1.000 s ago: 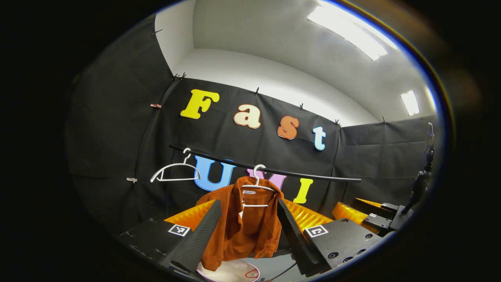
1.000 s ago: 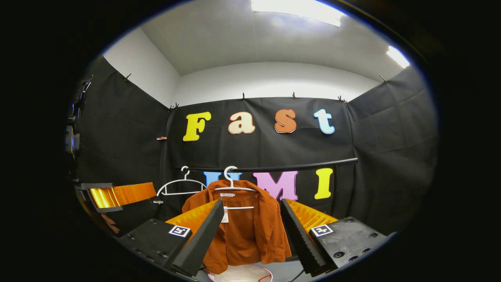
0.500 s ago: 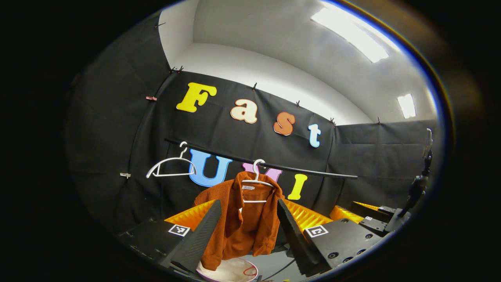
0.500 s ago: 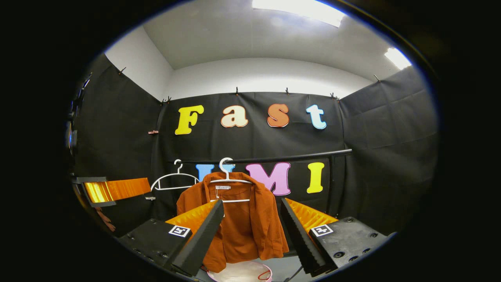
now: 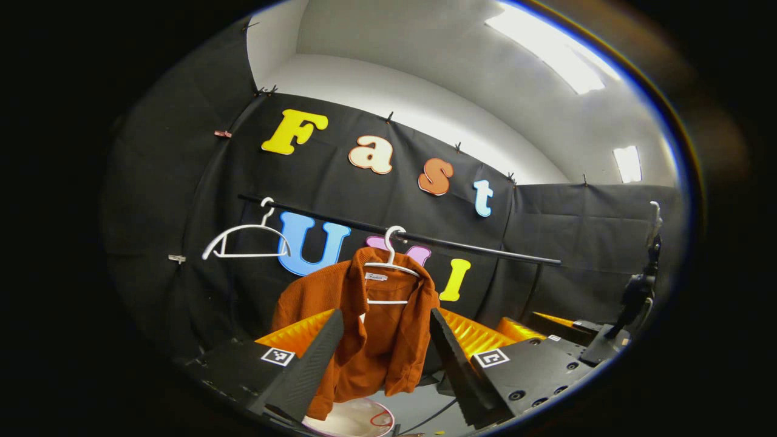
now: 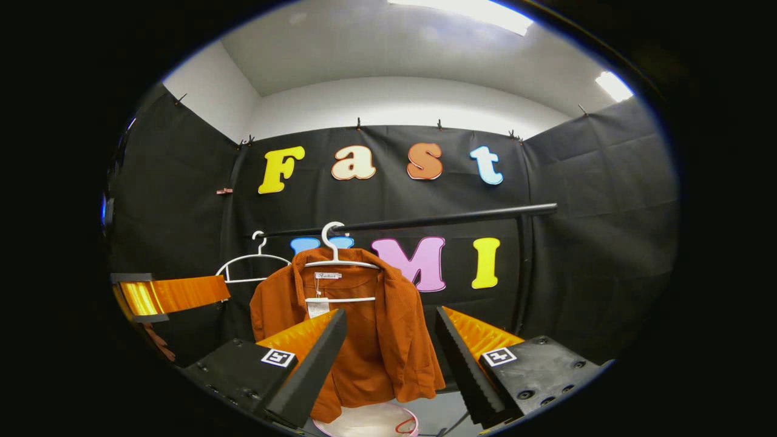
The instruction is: Grasp the clothes on the hanger with both hands and then place them into the laundry hamper below.
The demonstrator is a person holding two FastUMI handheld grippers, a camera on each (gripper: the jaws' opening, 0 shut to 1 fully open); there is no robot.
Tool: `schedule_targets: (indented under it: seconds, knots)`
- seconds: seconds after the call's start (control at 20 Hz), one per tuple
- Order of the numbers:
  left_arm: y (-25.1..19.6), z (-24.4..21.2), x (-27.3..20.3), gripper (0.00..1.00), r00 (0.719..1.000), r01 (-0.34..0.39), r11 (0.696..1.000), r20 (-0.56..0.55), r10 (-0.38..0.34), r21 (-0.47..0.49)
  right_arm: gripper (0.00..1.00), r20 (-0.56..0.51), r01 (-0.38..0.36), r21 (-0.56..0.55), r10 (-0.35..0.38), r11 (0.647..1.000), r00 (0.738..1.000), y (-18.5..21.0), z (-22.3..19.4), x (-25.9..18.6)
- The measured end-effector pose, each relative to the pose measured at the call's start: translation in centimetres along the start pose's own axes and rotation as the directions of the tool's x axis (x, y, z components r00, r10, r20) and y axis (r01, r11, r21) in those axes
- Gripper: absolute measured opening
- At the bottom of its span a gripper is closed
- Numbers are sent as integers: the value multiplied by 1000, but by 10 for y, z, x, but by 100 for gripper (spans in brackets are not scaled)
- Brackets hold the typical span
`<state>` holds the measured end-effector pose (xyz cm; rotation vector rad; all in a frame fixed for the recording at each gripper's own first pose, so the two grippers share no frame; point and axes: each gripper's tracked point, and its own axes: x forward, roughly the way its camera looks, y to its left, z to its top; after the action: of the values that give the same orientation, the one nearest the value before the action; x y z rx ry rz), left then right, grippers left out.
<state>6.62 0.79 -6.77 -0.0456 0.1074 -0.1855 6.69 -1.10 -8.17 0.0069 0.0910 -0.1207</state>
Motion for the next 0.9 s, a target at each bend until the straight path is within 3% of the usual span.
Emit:
schedule_targets:
  seconds: [0.2,0.35,0.7,0.9]
  knots:
    - [19,-4,40,91,996,-78,997,39,79,-16,97,3,-90,44,90,995,996,1,-21,67]
    - [24,-21,77,91,992,-127,992,24,127,2,97,-13,-117,48,118,992,993,-7,-40,108]
    - [46,-71,125,91,968,-247,969,-49,246,-3,99,-69,-148,71,153,986,986,-23,-80,167]
    - [47,-84,140,93,960,-270,963,-77,268,-11,99,-104,-176,97,186,980,977,-26,-105,196]
